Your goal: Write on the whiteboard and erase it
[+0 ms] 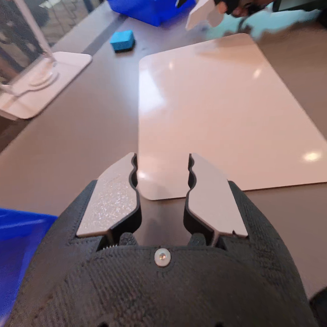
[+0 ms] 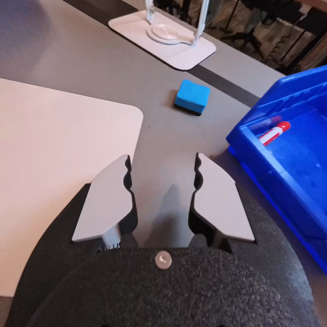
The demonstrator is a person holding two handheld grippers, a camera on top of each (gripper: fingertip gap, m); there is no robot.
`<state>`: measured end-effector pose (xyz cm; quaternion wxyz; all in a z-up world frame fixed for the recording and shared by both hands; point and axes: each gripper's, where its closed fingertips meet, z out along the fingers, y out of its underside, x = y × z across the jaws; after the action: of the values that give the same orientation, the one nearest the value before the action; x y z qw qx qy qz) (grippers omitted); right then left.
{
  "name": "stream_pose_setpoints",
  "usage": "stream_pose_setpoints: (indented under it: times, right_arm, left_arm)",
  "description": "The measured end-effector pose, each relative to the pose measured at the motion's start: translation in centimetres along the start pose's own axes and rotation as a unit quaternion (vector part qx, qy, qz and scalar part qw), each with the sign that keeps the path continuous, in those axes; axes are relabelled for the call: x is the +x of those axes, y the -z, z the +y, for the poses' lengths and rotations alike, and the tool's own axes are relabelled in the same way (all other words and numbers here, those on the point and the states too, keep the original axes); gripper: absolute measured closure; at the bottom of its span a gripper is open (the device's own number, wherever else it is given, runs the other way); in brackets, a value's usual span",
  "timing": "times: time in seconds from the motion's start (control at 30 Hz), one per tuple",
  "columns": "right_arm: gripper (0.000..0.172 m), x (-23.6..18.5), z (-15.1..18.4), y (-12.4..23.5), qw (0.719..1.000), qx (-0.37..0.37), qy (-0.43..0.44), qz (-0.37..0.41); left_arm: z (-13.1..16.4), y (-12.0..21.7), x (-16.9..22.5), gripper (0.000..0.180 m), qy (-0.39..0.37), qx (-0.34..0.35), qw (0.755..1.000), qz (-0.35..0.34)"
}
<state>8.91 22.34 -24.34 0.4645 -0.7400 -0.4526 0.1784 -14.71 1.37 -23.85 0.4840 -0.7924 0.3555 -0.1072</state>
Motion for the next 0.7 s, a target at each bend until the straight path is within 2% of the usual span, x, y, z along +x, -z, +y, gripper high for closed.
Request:
stream_pose_setpoints:
  times: [0.13, 0.23, 0.33, 0.5, 0.6, 0.7]
  right_arm:
    - [0.102, 4.5, 0.4, 1.3, 0.992, -0.005, 0.05, 0.115]
    - [0.097, 9.0, 2.0, 2.8, 0.968, -0.055, 0.114, 0.218]
    - [0.095, 12.2, 3.5, 3.4, 0.943, -0.104, 0.164, 0.271]
    - [0.102, 14.8, 5.0, 2.2, 0.92, -0.183, 0.222, 0.266]
    - [0.115, 15.6, 5.2, 1.4, 0.905, -0.224, 0.26, 0.251]
    - [0.13, 15.9, 5.6, 0.6, 0.902, -0.256, 0.266, 0.223]
  left_arm:
    - [0.2, 1.5, -3.9, 0.126, -0.045, -0.014, 0.994, -0.097]
    - [0.4, 3.5, -6.5, 0.131, -0.061, -0.038, 0.985, -0.155]
    - [1.8, 5.7, -9.2, 0.124, -0.072, -0.101, 0.97, -0.209]
    - [6.9, 7.5, -11.5, 0.118, -0.073, -0.244, 0.941, -0.224]
    - [9.8, 7.3, -11.6, 0.12, -0.069, -0.306, 0.926, -0.209]
    - [10.5, 7.2, -12.3, 0.14, -0.075, -0.316, 0.92, -0.221]
